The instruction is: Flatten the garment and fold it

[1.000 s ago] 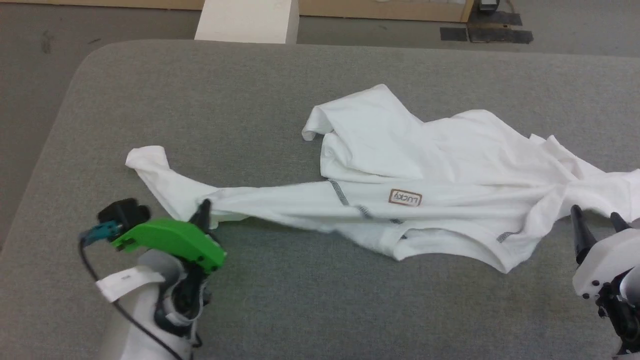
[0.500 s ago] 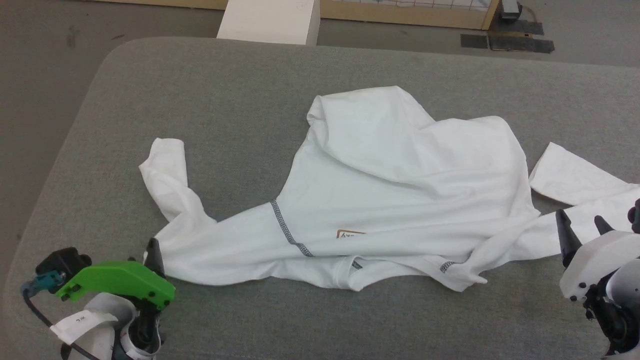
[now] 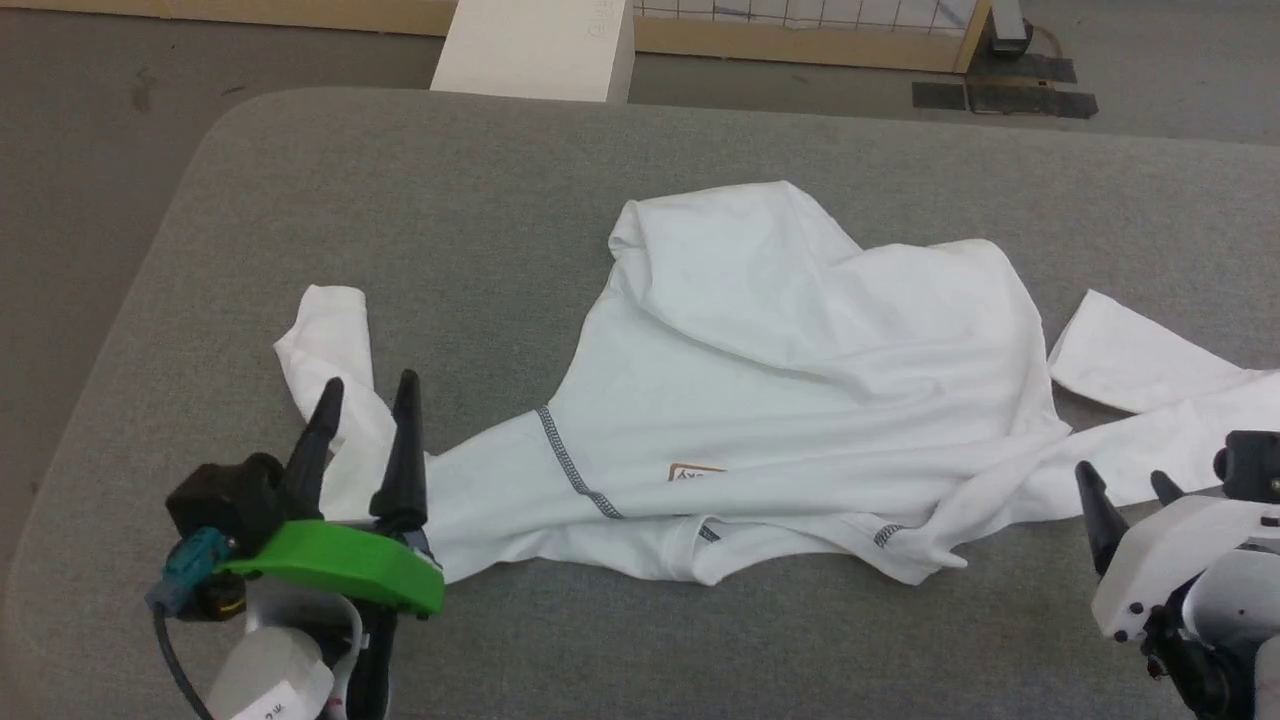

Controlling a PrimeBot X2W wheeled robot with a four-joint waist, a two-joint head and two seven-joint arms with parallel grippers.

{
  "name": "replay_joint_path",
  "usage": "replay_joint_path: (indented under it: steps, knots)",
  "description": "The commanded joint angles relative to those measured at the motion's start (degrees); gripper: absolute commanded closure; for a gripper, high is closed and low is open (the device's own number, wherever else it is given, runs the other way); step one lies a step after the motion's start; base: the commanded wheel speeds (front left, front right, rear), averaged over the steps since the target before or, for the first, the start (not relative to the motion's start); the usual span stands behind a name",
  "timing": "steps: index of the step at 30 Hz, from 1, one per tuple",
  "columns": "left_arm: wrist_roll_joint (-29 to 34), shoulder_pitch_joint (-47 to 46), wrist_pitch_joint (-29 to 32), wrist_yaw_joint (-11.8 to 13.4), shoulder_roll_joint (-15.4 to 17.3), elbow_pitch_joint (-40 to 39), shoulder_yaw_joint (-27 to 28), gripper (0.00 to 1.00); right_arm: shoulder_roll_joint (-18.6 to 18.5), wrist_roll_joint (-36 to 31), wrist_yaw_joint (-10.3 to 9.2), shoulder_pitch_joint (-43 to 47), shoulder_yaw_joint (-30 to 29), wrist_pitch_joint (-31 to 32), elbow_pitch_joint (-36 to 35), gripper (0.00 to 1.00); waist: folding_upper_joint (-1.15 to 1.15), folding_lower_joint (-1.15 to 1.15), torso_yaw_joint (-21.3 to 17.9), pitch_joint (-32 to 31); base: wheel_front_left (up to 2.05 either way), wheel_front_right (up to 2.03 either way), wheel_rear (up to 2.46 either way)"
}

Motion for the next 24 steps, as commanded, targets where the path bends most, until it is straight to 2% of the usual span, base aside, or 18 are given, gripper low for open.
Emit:
replay_joint_path:
  steps: [1, 5, 10, 13, 24]
  knots:
    - [0.66, 0.15, -0.71, -0.57, -0.32, 1.08, -0.52, 0.0, 0.08, 0.59, -0.09, 0.3, 0.95, 0.54, -0.71, 0.0, 0.0, 0.0, -0.17, 0.21, 0.0, 0.0, 0.0]
    - [0.93, -0.68, -1.66, -1.35, -0.96, 3.96, -1.59, 0.0, 0.09, 0.88, -0.09, -0.92, 2.98, 3.53, -0.93, 0.0, 0.0, 0.0, -0.39, 0.8, 0.0, 0.0, 0.0]
    - [1.3, -1.6, -2.76, -1.57, -1.55, 5.83, -2.07, 0.0, 0.09, -0.07, -0.09, -1.77, 3.8, 12.99, 0.61, 0.0, 0.0, 0.0, 0.27, 1.51, 0.0, 0.0, 0.0]
    - [1.31, -1.83, -3.22, -1.66, -1.81, 6.34, -2.15, 0.0, 0.09, -0.34, -0.09, -2.02, 3.6, 15.75, 0.9, 0.0, 0.0, 0.0, 0.71, 1.99, 0.0, 0.0, 0.0]
    - [1.18, -3.23, -3.82, -2.11, -2.27, 7.3, -2.75, 0.0, 0.09, -1.71, -0.09, -6.74, 2.85, 11.43, 8.76, 0.0, 0.0, 0.0, 1.94, 5.18, 0.0, 0.0, 0.0]
